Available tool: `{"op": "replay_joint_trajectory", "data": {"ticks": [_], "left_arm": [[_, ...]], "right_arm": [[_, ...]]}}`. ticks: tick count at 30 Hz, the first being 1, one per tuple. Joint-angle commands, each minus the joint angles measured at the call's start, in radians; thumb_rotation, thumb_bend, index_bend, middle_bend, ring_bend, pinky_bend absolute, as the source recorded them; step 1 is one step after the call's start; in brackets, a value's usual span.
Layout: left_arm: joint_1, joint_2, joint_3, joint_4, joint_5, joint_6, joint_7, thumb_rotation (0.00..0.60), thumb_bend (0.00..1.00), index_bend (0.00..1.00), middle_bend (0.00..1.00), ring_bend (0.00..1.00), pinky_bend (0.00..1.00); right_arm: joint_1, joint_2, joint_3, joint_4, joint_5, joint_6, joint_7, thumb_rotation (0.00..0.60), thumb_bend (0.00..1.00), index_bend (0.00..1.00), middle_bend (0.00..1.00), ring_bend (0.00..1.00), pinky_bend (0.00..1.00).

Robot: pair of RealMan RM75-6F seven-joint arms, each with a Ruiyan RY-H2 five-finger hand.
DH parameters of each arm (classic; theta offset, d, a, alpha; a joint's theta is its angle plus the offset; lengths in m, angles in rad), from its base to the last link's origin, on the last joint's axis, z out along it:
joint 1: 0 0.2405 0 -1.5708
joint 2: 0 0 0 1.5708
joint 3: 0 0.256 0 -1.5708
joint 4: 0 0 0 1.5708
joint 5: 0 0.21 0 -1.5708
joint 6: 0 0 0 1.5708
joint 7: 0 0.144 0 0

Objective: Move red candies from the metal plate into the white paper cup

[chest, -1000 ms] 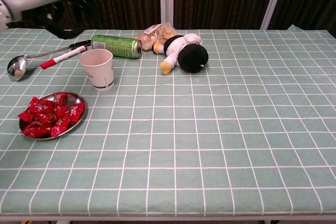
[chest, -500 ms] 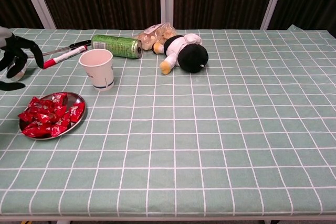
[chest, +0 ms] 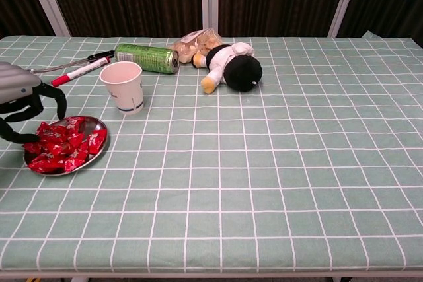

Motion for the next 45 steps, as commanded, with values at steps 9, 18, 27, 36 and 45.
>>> {"op": "replay_joint_trajectory", "data": {"ticks": [9, 18, 27, 36, 45], "left_arm": [[-0.007, -0.038, -0.004, 0.062, -0.017, -0.045, 0.018, 0.6, 0.26, 0.48, 0.95, 0.87, 1.0], [-0.02, -0.063, -0.013, 0.086, -0.022, -0.071, 0.011, 0.6, 0.28, 0.5, 0.96, 0.87, 1.0], [-0.027, -0.083, -0.015, 0.11, -0.023, -0.089, -0.003, 0.6, 0.32, 0.54, 0.96, 0.88, 1.0], [-0.025, -0.099, -0.016, 0.127, -0.016, -0.085, -0.071, 0.6, 0.45, 0.61, 0.98, 0.9, 1.0], [-0.012, -0.067, -0.041, 0.086, -0.011, -0.02, -0.137, 0.6, 0.48, 0.63, 0.99, 0.91, 1.0]], "right_arm": [[0.004, 0.001, 0.001, -0.011, 0.009, -0.009, -0.016, 0.6, 0.09, 0.03, 0.24, 0.07, 0.22], [0.007, 0.002, 0.002, -0.015, 0.013, -0.015, -0.02, 0.6, 0.09, 0.03, 0.25, 0.07, 0.22], [0.002, 0.007, 0.001, -0.018, 0.017, -0.01, -0.019, 0.6, 0.09, 0.03, 0.25, 0.07, 0.22], [0.004, 0.008, 0.002, -0.02, 0.017, -0.012, -0.019, 0.6, 0.09, 0.03, 0.26, 0.07, 0.23], [0.004, 0.01, 0.003, -0.021, 0.015, -0.008, -0.018, 0.6, 0.09, 0.03, 0.26, 0.07, 0.23]]}}
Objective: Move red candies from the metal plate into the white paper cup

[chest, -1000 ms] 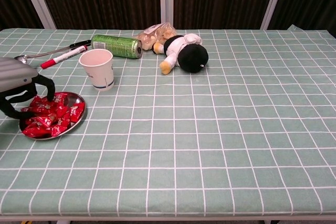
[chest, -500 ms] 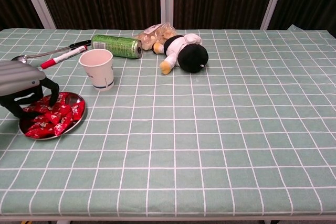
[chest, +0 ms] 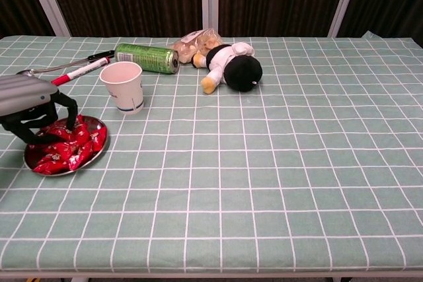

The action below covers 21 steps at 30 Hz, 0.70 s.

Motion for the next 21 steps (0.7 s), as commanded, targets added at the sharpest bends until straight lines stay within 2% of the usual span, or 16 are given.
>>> {"op": "replay_joint_trajectory", "data": {"ticks": [1, 5, 11, 17, 21], "left_arm": [[0.007, 0.034, -0.021, -0.039, -0.001, 0.04, -0.013, 0.6, 0.48, 0.63, 0.99, 0.91, 1.0], [0.005, 0.094, -0.068, -0.118, -0.01, 0.096, -0.013, 0.6, 0.48, 0.63, 0.99, 0.91, 1.0], [-0.059, 0.119, -0.143, -0.177, -0.024, 0.083, 0.004, 0.6, 0.48, 0.63, 0.98, 0.91, 1.0], [-0.14, 0.07, -0.192, -0.136, -0.073, -0.01, 0.019, 0.6, 0.48, 0.62, 0.98, 0.91, 1.0], [-0.173, 0.042, -0.197, -0.104, -0.1, -0.062, 0.039, 0.6, 0.47, 0.62, 0.98, 0.91, 1.0]], "right_arm": [[-0.001, 0.001, 0.0, 0.0, -0.001, 0.002, 0.001, 0.6, 0.09, 0.03, 0.26, 0.07, 0.23], [-0.004, 0.003, -0.002, 0.003, -0.004, 0.007, 0.005, 0.6, 0.09, 0.03, 0.26, 0.07, 0.23], [-0.008, 0.006, -0.001, 0.004, -0.004, 0.013, 0.012, 0.6, 0.09, 0.03, 0.26, 0.07, 0.23], [-0.013, 0.006, -0.003, 0.01, -0.005, 0.018, 0.023, 0.6, 0.09, 0.03, 0.26, 0.07, 0.23], [-0.015, 0.007, -0.002, 0.014, 0.001, 0.016, 0.027, 0.6, 0.09, 0.03, 0.26, 0.07, 0.23]]}}
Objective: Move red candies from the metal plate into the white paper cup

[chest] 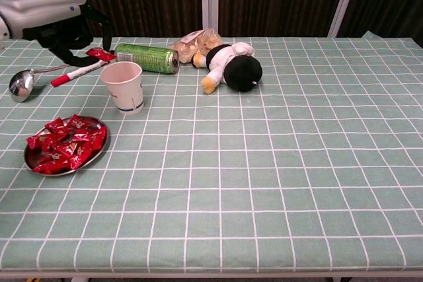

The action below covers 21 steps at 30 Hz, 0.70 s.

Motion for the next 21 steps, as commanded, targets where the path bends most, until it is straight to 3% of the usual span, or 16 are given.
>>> {"op": "replay_joint_trajectory", "data": {"ticks": [1, 6, 12, 17, 21], "left_arm": [[-0.032, -0.032, -0.007, 0.036, -0.031, -0.048, 0.027, 0.6, 0.47, 0.61, 0.98, 0.91, 1.0], [-0.047, -0.057, -0.002, 0.07, -0.068, -0.089, 0.067, 0.6, 0.47, 0.58, 0.97, 0.9, 1.0], [-0.043, -0.044, 0.007, 0.045, -0.068, -0.086, 0.046, 0.6, 0.46, 0.44, 0.96, 0.9, 1.0], [-0.013, -0.005, 0.014, -0.009, -0.053, -0.026, 0.036, 0.6, 0.43, 0.34, 0.95, 0.89, 1.0], [0.041, 0.045, 0.021, -0.075, -0.043, 0.061, 0.024, 0.6, 0.4, 0.32, 0.94, 0.88, 1.0]], "right_arm": [[0.0, 0.0, 0.001, 0.003, 0.003, -0.003, 0.004, 0.6, 0.09, 0.03, 0.26, 0.07, 0.23], [0.0, -0.001, 0.002, 0.009, 0.008, -0.007, 0.008, 0.6, 0.09, 0.03, 0.26, 0.07, 0.23], [0.005, -0.001, 0.005, 0.008, 0.009, -0.013, 0.005, 0.6, 0.09, 0.03, 0.26, 0.07, 0.23], [0.007, -0.002, 0.006, 0.004, 0.007, -0.011, 0.0, 0.6, 0.09, 0.03, 0.27, 0.07, 0.23], [0.011, -0.002, 0.007, 0.0, -0.001, -0.011, -0.001, 0.6, 0.09, 0.03, 0.27, 0.07, 0.23]]}}
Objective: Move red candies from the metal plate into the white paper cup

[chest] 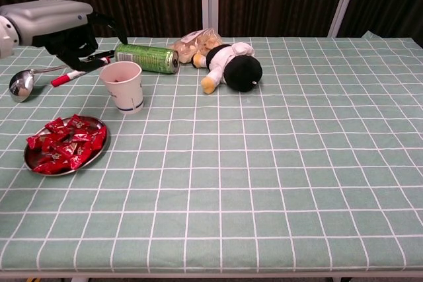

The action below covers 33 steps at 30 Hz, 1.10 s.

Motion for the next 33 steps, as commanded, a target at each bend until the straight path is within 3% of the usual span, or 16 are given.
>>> {"op": "replay_joint_trajectory", "data": {"ticks": [1, 6, 13, 33], "left_arm": [[0.062, 0.056, 0.013, -0.067, 0.012, 0.085, -0.016, 0.6, 0.39, 0.32, 0.94, 0.88, 1.0], [0.15, 0.094, 0.081, -0.093, 0.032, 0.155, -0.003, 0.6, 0.34, 0.38, 0.92, 0.86, 1.0], [0.181, 0.049, 0.149, -0.014, 0.017, 0.091, 0.07, 0.6, 0.28, 0.43, 0.91, 0.86, 1.0], [0.143, -0.108, 0.177, 0.253, 0.108, 0.029, 0.02, 0.6, 0.28, 0.47, 0.93, 0.86, 1.0]], "right_arm": [[0.001, 0.001, 0.0, -0.002, -0.005, 0.002, 0.0, 0.6, 0.09, 0.03, 0.27, 0.07, 0.23], [0.0, 0.0, -0.003, 0.0, -0.012, 0.004, 0.004, 0.6, 0.09, 0.03, 0.27, 0.07, 0.24], [0.003, 0.001, -0.003, -0.003, -0.015, 0.003, 0.003, 0.6, 0.09, 0.03, 0.27, 0.07, 0.24], [0.0, 0.005, -0.002, -0.035, -0.006, 0.008, -0.036, 0.6, 0.09, 0.03, 0.27, 0.07, 0.24]]}}
